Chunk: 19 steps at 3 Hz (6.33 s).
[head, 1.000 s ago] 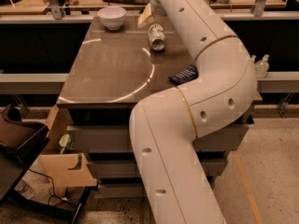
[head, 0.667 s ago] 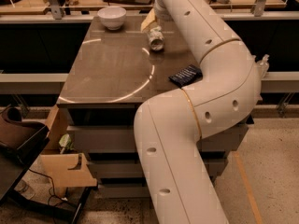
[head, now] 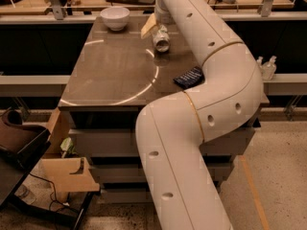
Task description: Place 7up can upright
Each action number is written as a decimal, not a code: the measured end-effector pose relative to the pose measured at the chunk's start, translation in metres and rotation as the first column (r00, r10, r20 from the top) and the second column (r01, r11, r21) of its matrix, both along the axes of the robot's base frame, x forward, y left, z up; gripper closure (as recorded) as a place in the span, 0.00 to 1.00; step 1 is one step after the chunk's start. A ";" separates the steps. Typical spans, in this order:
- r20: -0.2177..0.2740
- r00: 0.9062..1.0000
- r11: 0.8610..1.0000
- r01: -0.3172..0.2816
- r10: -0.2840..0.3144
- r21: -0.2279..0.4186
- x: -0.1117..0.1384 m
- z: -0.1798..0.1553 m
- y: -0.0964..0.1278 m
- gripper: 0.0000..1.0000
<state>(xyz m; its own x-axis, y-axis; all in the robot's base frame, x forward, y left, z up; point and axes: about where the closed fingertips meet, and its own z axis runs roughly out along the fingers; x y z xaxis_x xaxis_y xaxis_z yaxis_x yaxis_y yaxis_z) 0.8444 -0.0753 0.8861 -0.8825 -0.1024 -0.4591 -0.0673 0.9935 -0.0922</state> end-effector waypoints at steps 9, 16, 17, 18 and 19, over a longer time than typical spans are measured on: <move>0.053 0.990 0.991 -0.131 0.130 0.030 0.036 -0.038 0.035 0.00; 0.041 0.991 0.992 -0.125 0.124 0.016 0.035 -0.043 0.032 1.00; 0.095 0.985 0.989 -0.141 0.144 -0.034 0.036 -0.009 0.023 1.00; 0.159 0.973 0.984 -0.160 0.170 -0.073 0.033 0.031 0.012 1.00; 0.256 0.938 0.972 -0.232 0.232 -0.028 0.029 0.074 -0.001 1.00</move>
Offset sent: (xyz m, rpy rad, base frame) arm 0.1363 0.0205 0.0663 -0.0717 0.1231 0.0954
